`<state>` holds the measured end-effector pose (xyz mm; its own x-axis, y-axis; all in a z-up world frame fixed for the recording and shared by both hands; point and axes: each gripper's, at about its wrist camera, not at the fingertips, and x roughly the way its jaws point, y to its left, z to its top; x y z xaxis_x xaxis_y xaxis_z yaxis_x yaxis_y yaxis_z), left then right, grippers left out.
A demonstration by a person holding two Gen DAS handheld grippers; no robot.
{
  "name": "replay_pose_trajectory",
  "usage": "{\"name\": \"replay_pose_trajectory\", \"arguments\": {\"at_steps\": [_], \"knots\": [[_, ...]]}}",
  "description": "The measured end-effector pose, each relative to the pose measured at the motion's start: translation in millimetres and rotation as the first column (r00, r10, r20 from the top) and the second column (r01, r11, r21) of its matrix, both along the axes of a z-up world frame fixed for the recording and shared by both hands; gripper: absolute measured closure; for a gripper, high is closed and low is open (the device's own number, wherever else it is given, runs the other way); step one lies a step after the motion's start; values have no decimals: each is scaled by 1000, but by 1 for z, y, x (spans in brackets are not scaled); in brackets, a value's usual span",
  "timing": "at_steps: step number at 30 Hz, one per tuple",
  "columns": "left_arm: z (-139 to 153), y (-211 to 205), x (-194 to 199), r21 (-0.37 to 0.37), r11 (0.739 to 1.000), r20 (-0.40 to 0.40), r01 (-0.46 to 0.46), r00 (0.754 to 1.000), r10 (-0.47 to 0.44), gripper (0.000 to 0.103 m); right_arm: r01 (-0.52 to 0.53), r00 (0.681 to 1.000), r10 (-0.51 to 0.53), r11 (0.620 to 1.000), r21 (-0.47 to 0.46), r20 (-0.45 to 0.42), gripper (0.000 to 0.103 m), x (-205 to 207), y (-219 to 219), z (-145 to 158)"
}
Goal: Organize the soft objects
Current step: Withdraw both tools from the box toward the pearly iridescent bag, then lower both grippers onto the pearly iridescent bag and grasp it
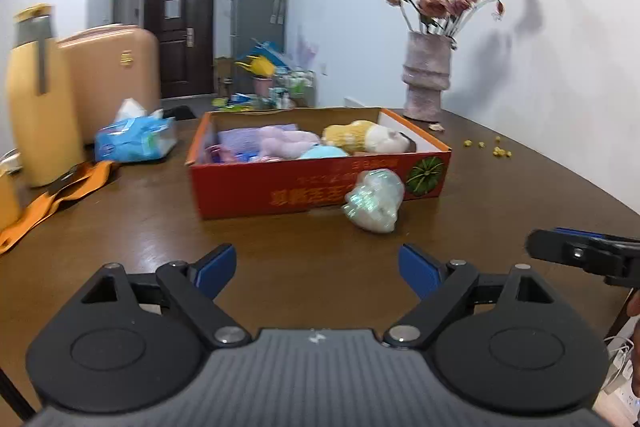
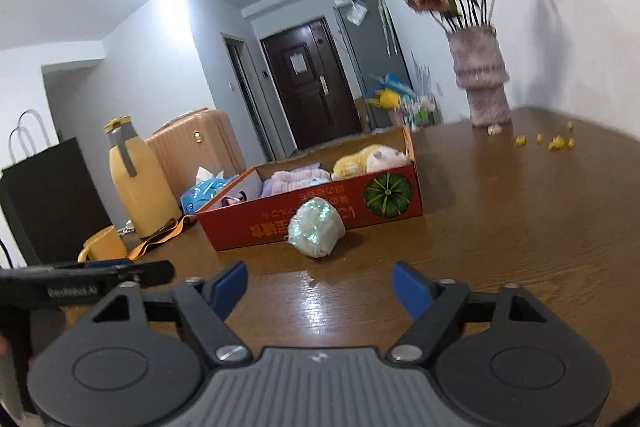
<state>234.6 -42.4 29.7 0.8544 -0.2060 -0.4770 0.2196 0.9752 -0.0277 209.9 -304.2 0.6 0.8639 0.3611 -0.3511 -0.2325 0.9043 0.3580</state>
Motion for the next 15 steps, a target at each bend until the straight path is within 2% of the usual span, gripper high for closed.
{"name": "replay_pose_trajectory", "arguments": {"at_steps": [4,10,11,12,14,15], "knots": [[-4,-16,40,-7,999,-29,42,999,-42,13,-2,1000,3,999,32,-20,30,34,-3,-4],[-23,-36,98,-31,992,-91,118,989,-121,16,-11,995,21,994,111,-93,41,101,-11,-13],[-25,-37,107,-40,991,-101,129,986,-132,21,-16,994,29,992,128,-101,43,113,-12,-14],[-27,-38,116,-56,989,-115,136,983,-142,31,-26,994,42,989,143,-105,45,125,-12,-15],[-33,-36,132,-120,980,-161,156,971,-174,42,-57,990,77,985,161,-121,47,153,-8,-17],[-35,-35,139,-154,974,-181,164,965,-191,43,-73,987,94,985,159,-130,47,165,-4,-18]]}}
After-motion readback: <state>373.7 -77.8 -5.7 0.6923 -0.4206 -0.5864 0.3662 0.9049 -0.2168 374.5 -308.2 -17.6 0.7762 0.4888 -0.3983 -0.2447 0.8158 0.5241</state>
